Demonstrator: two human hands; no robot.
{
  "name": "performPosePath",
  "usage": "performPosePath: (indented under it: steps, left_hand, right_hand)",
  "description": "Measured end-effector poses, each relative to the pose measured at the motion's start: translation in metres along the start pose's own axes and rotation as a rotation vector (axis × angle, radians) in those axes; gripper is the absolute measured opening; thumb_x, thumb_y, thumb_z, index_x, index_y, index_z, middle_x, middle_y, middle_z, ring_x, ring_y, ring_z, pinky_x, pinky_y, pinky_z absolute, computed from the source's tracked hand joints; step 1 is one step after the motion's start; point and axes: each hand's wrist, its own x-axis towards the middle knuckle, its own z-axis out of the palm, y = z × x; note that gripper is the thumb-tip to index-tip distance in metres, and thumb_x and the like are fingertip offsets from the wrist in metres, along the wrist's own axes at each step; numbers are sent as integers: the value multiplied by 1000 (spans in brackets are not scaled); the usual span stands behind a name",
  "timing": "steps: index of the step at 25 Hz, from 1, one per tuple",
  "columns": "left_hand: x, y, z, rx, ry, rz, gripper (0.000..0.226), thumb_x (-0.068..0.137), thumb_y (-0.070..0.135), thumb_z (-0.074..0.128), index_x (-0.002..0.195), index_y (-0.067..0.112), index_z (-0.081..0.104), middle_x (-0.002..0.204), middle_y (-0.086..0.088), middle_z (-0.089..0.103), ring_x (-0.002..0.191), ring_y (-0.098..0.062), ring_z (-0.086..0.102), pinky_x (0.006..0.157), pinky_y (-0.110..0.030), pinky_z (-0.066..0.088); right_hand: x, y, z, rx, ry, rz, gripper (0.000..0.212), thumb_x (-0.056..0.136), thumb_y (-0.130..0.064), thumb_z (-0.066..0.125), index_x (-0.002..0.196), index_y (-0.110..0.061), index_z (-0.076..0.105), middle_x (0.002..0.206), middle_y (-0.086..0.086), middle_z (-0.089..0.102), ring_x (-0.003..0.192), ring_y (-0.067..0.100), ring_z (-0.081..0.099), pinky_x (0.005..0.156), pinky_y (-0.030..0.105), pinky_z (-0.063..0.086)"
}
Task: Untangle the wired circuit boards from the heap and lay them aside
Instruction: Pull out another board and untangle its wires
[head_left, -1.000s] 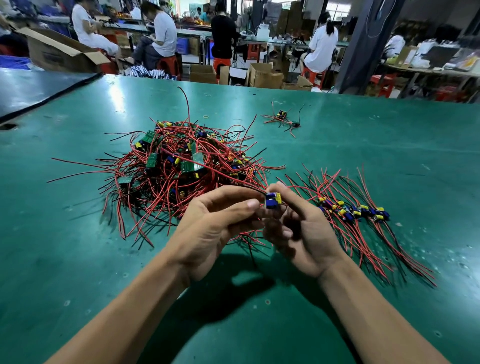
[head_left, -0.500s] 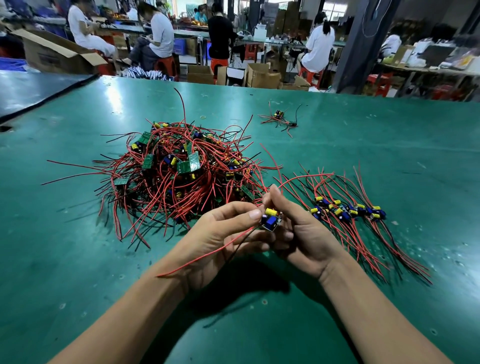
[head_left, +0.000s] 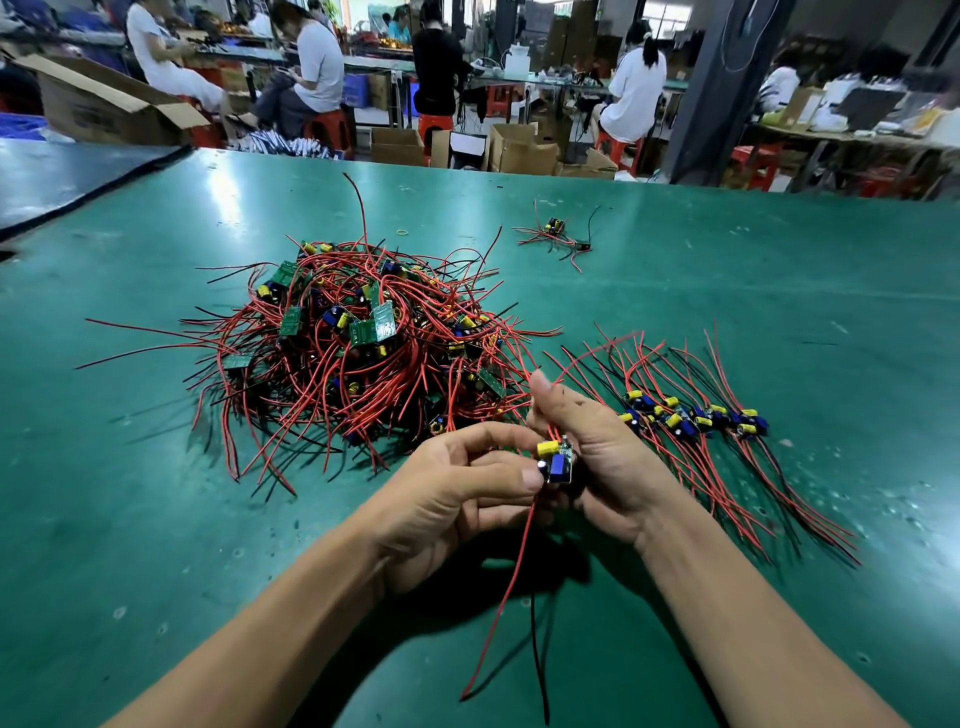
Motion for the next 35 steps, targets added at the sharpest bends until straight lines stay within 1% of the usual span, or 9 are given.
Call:
performPosePath:
  steps: [6,10,13,18,22,26,29,32,35]
  left_hand:
    - [2,0,2,25,20,-31,26,79,16,73,99,0,68,86,-21,67,63,-31,70,56,-33,59]
    - [3,-2,0,77,65,-63,19,72,11,71,89,3,74,81,-18,66,58,-27,68,51,-27,55]
    - [3,-6,0,128,65,-63,5,71,13,72,75,11,73,66,-11,64,60,-26,70,52,-26,55]
    - [3,-9,2,100,75,-28,10,75,19,73,70,14,65,69,-7,64,65,-26,71,52,-30,56]
    - [2,-7,1,75,108,0,20,81,28,68,80,8,66,80,-18,69,61,-27,69,54,-31,57]
    - [2,-7,1,64,131,8,24,79,21,69,94,3,70,74,-22,67,59,-30,68,56,-32,58]
    - [3,-5,0,36,135,-15,19,74,17,70,87,4,72,65,-21,63,54,-31,64,52,-31,56]
    - [2,-4,-1,71,118,-12,17,74,20,69,82,7,75,61,-17,62,52,-29,64,51,-28,54]
    - [3,-8,0,104,117,17,17,75,21,70,80,5,70,63,-16,64,53,-28,64,52,-28,54]
  right_hand:
    - [-4,6,4,-50,-59,-4,26,79,-28,77,70,-19,54,59,-2,45,43,7,44,40,19,40]
    - [0,4,1,-87,-17,-34,33,74,-35,82,70,-19,54,61,-2,34,46,7,28,51,21,16]
    - [3,-6,-6,34,43,-87,35,74,-35,76,74,-16,47,55,-6,37,37,2,29,36,15,21]
    - [4,-11,-10,221,85,-96,31,72,-32,75,76,-18,47,60,-6,45,39,2,35,34,13,30]
    - [1,-9,-8,104,4,-84,25,77,-25,73,82,-18,50,65,-5,46,42,2,36,37,14,30]
    - [-5,-1,-7,-107,-159,45,30,83,-24,75,111,-16,68,65,0,53,45,12,49,41,22,44]
    - [-9,0,-6,-133,-231,109,25,81,-30,80,101,-17,73,69,6,62,46,19,57,48,32,53]
    - [-4,3,-3,-91,-97,13,30,73,-33,83,88,-11,71,56,4,58,39,16,54,44,25,48]
    - [5,5,-5,-203,142,-189,31,68,-43,80,76,-14,74,46,-2,40,39,8,33,44,21,26]
